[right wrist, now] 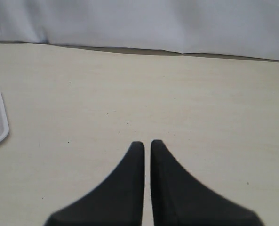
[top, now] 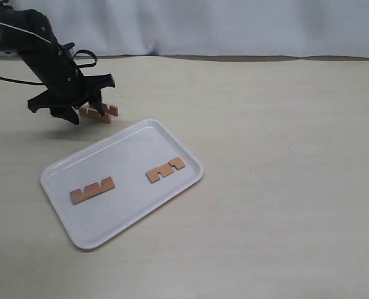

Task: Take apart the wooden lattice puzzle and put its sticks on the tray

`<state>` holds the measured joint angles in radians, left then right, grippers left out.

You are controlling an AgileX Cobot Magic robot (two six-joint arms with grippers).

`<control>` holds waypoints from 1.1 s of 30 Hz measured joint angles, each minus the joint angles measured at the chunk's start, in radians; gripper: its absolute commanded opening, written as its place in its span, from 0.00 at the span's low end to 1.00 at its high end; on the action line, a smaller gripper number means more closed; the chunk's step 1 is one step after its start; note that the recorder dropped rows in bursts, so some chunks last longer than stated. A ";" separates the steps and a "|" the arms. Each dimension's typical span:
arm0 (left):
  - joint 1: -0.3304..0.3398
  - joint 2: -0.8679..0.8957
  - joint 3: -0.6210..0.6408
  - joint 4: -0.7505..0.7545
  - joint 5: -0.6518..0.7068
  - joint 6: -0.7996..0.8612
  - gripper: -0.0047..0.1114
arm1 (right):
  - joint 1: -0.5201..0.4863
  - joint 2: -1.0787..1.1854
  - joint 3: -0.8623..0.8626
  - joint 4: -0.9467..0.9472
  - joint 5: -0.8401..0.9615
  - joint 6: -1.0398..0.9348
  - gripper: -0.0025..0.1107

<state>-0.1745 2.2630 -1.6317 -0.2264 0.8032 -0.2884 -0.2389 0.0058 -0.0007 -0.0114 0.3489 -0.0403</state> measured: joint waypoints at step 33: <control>0.000 -0.010 0.000 0.004 -0.067 0.004 0.51 | 0.000 0.000 0.000 0.000 0.000 0.000 0.06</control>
<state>-0.1745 2.2530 -1.6316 -0.2225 0.7363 -0.2842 -0.2389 0.0058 -0.0007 -0.0114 0.3489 -0.0403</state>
